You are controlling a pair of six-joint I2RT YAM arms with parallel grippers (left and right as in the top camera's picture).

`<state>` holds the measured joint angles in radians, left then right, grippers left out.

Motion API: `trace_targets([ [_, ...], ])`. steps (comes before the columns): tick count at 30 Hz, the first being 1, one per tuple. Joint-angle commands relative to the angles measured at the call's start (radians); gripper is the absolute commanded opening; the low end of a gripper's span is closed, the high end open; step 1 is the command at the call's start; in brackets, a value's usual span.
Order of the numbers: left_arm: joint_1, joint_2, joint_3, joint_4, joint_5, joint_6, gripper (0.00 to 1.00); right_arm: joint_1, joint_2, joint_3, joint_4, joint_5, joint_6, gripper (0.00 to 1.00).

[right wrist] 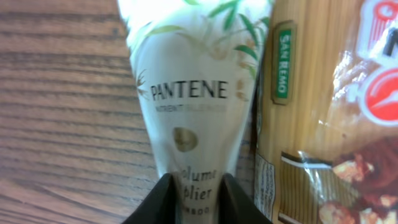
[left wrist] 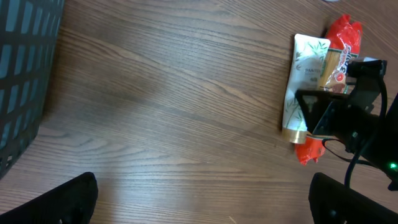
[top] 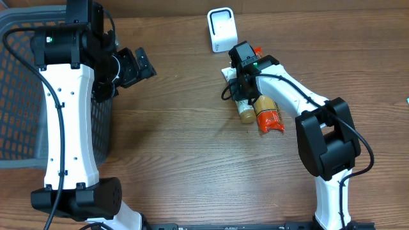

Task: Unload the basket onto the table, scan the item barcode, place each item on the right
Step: 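Reach and grasp the white Pantene tube with the right gripper, then hold the white Pantene tube up in front of the white scanner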

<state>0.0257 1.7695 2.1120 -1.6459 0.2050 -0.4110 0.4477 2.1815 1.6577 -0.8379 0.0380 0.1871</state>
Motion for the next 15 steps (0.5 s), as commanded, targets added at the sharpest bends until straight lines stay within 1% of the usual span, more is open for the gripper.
trace_targets([
  [1, -0.007, -0.002, -0.002, 0.001, -0.006, 0.019, 1.0, 0.003, 0.065, -0.004, 0.011, 0.021, 0.054, 0.04],
  [5, -0.007, -0.002, -0.002, 0.001, -0.005, 0.019, 1.0, 0.003, 0.049, 0.068, -0.024, 0.013, 0.08, 0.04],
  [11, -0.007, -0.002, -0.002, 0.001, -0.006, 0.019, 1.0, 0.002, -0.026, 0.278, -0.119, 0.013, 0.079, 0.04],
  [15, -0.006, -0.002, -0.002, 0.001, -0.005, 0.019, 1.0, 0.002, -0.044, 0.4, -0.119, 0.013, 0.079, 0.04],
])
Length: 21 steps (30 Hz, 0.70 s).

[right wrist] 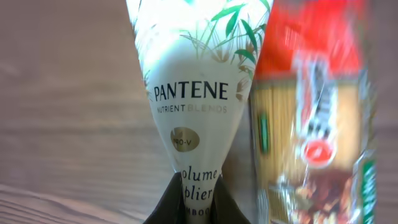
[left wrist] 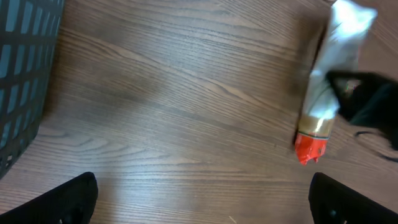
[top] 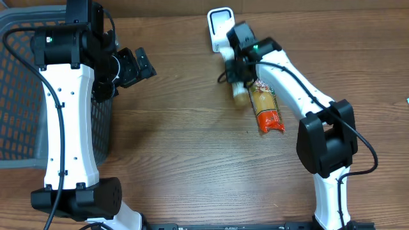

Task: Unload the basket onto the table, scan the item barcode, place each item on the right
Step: 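Hold the white Pantene tube up in front of the white scanner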

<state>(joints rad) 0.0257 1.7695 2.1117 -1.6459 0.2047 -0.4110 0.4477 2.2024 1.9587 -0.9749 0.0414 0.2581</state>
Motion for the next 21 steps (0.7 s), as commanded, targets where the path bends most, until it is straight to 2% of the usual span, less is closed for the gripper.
trace_targets([
  [1, -0.007, -0.002, -0.002, 0.001, -0.005, 0.019, 1.0, 0.002, -0.065, 0.119, 0.053, 0.01, 0.003, 0.04],
  [9, -0.007, -0.002, -0.002, 0.001, -0.005, 0.019, 1.0, 0.002, -0.026, 0.107, 0.372, 0.044, 0.005, 0.04],
  [17, -0.007, -0.002, -0.002, 0.001, -0.005, 0.019, 1.0, 0.001, 0.102, 0.102, 0.663, 0.056, 0.005, 0.04],
  [21, -0.007, -0.002, -0.002, 0.001, -0.005, 0.019, 1.0, 0.0, 0.118, 0.102, 0.724, 0.111, 0.004, 0.04],
])
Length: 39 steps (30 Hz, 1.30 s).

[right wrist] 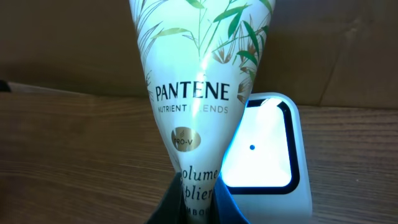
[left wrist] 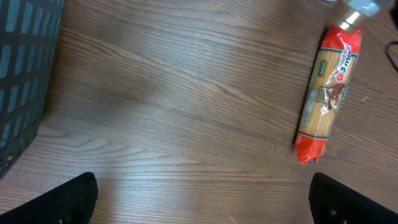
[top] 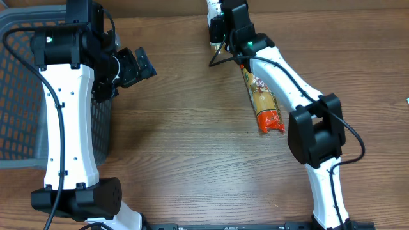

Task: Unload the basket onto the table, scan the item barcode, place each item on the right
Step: 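Hold the white Pantene tube up in front of the white scanner, then carry the Pantene tube off to the right and release it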

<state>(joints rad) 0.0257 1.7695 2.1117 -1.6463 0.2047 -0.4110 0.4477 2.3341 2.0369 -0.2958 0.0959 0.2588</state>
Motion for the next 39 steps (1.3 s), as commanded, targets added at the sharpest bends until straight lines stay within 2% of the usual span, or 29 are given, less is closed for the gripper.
trace_targets([
  [1, -0.007, -0.002, -0.002, 0.002, -0.005, 0.019, 1.0, 0.0, -0.014, 0.024, 0.048, 0.061, 0.003, 0.04],
  [7, -0.007, -0.002, -0.002, 0.002, -0.005, 0.019, 1.0, -0.029, -0.041, 0.026, 0.028, 0.061, 0.007, 0.04],
  [12, -0.007, -0.002, -0.002, 0.002, -0.005, 0.019, 1.0, -0.114, -0.156, 0.026, -0.032, 0.061, 0.076, 0.04],
  [15, -0.007, -0.002, -0.002, 0.002, -0.005, 0.019, 1.0, -0.209, -0.232, 0.026, -0.129, 0.061, 0.144, 0.04],
  [18, -0.007, -0.002, -0.002, 0.002, -0.005, 0.019, 1.0, -0.365, -0.283, 0.026, -0.291, 0.061, 0.161, 0.04],
  [24, -0.007, -0.002, -0.002, 0.001, -0.005, 0.019, 1.0, -0.666, -0.268, 0.024, -0.516, 0.061, 0.161, 0.04],
  [28, -0.007, -0.002, -0.002, 0.002, -0.005, 0.019, 1.0, -0.832, -0.234, 0.018, -0.573, 0.061, 0.161, 0.04],
  [31, -0.007, -0.002, -0.002, 0.002, -0.005, 0.019, 1.0, -0.94, -0.212, -0.019, -0.554, 0.061, 0.161, 0.04],
  [39, -0.007, -0.002, -0.002, 0.001, -0.005, 0.019, 1.0, -1.083, -0.091, -0.037, -0.505, 0.061, 0.195, 0.04],
])
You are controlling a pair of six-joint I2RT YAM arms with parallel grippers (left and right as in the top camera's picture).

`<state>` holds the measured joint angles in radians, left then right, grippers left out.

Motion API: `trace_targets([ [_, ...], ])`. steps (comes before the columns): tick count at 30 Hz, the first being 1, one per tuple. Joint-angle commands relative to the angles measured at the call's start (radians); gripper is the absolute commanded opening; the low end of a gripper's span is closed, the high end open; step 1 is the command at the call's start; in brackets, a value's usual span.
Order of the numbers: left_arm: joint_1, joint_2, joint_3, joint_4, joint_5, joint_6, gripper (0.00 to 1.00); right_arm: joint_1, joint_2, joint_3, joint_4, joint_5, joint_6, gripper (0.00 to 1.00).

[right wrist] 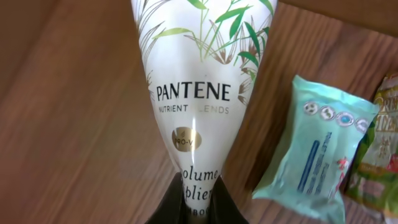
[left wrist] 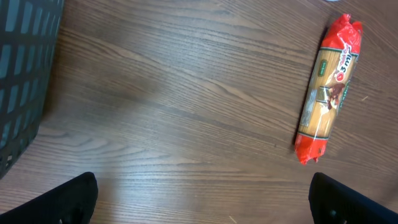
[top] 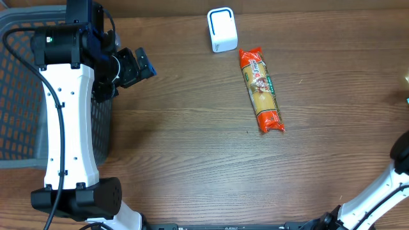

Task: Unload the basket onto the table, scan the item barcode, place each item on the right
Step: 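Carry the Pantene tube off to the right and release it, then move the right gripper to the red spaghetti pack and grasp it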

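Note:
The white Pantene tube (right wrist: 196,93) fills the right wrist view, and my right gripper (right wrist: 194,198) is shut on its lower end. It hangs over wood beside a teal packet (right wrist: 317,149). The overhead view shows neither the tube nor this gripper. The white scanner (top: 222,29) stands at the table's back. A red and yellow pasta packet (top: 261,90) lies just right of it, also the pasta packet (left wrist: 328,87) in the left wrist view. My left gripper (top: 137,66) stands open and empty near the basket, its fingertips (left wrist: 74,199) wide apart.
A dark mesh basket (top: 25,83) sits at the left edge, seen as the basket (left wrist: 25,68) in the left wrist view. Another green and yellow packet (right wrist: 385,155) lies at the right edge of the right wrist view, past the teal one.
My right gripper held the tube in front of the lit scanner; now it is off the overhead view to the right, with the tube beside a teal packet. The left arm has not moved.
My right gripper was shut on the tube as it lay beside the pasta packet. Then the tube was off the table, nearer the scanner. Then it faced the lit scanner at the back. Now it is far to the right, still held.

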<state>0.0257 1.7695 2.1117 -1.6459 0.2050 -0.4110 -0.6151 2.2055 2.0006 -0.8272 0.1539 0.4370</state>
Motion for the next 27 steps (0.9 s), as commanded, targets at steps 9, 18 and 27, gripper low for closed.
trace_targets([
  [9, -0.007, -0.002, -0.002, 0.001, -0.006, 0.019, 1.0, -0.043, 0.122, -0.001, 0.103, 0.003, 0.061, 0.18],
  [18, -0.007, -0.002, -0.002, 0.001, -0.005, 0.019, 1.0, -0.043, -0.001, 0.034, -0.047, 0.001, 0.061, 0.76],
  [27, -0.007, -0.002, -0.002, 0.001, -0.006, 0.019, 1.0, 0.01, -0.316, 0.037, -0.046, -0.576, -0.032, 0.82],
])
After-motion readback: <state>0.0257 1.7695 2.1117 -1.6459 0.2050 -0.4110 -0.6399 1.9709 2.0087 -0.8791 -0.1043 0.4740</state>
